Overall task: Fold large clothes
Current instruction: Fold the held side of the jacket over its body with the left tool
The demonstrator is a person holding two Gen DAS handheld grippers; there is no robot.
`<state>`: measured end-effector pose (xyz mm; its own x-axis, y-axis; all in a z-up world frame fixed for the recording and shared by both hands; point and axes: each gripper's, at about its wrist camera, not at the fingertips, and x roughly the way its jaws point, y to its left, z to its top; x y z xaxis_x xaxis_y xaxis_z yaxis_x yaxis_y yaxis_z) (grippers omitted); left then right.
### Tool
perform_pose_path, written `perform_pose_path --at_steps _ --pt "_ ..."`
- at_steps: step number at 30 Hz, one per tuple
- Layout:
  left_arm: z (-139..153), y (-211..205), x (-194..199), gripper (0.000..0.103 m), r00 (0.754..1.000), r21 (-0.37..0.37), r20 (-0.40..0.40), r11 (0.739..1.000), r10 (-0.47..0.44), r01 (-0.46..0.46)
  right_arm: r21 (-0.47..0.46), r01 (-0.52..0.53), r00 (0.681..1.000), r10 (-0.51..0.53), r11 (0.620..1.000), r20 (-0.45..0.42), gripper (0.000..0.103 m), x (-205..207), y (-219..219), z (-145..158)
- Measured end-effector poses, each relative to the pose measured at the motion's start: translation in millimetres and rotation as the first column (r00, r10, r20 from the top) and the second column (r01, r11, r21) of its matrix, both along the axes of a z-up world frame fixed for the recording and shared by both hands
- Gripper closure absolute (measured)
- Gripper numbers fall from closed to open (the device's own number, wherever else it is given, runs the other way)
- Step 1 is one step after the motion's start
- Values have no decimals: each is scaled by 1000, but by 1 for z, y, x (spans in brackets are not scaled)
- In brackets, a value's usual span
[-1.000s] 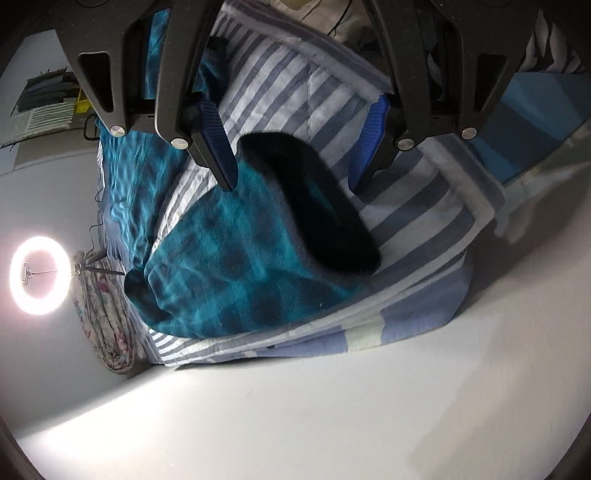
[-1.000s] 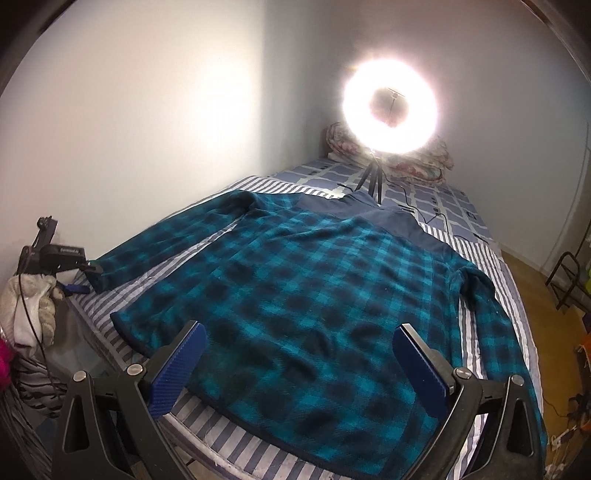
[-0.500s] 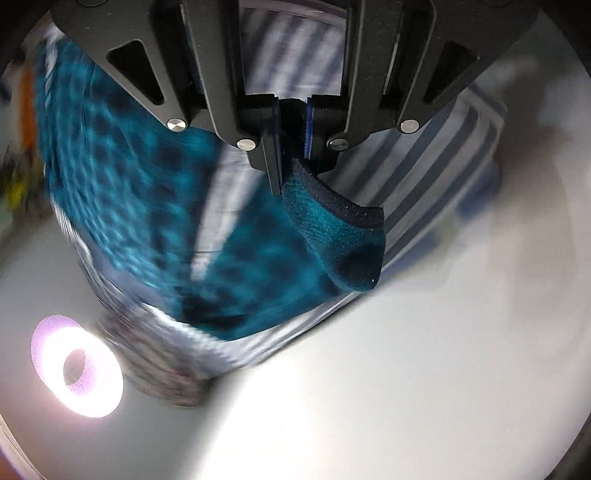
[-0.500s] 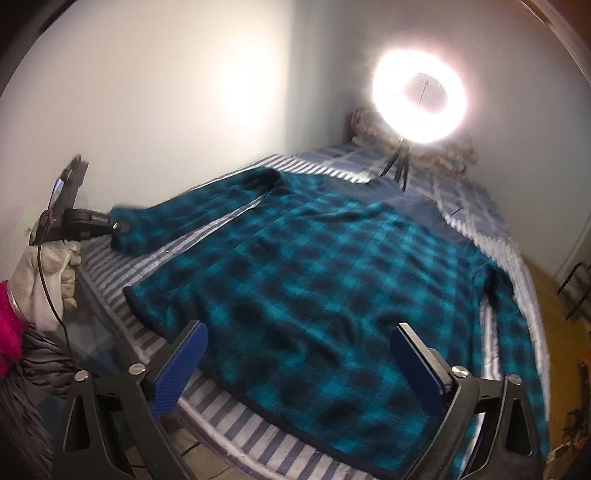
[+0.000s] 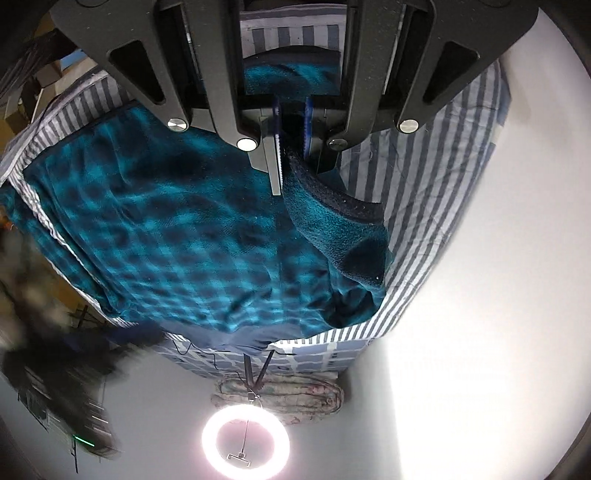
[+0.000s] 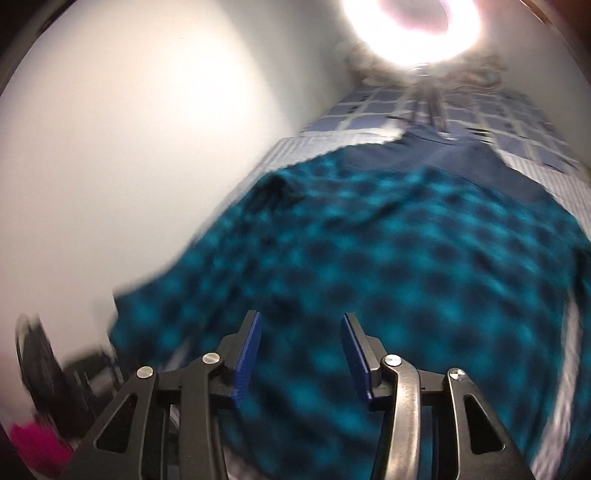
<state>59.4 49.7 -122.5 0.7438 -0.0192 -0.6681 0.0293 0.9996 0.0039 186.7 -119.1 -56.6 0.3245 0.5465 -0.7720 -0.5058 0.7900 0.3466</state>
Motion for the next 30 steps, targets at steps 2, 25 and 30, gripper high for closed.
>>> perform_pose_path --at_steps 2,25,30 --pt "-3 7 0 97 1000 -15 -6 1000 4 -4 2 -26 999 26 1000 -21 56 29 31 0" --pt "-4 51 -5 97 1000 -66 -15 998 3 -4 -243 -120 985 84 962 -153 48 188 328 -98" --pt "-2 49 -7 97 1000 -52 -5 999 -16 16 -328 -70 988 20 942 -153 71 208 337 -115"
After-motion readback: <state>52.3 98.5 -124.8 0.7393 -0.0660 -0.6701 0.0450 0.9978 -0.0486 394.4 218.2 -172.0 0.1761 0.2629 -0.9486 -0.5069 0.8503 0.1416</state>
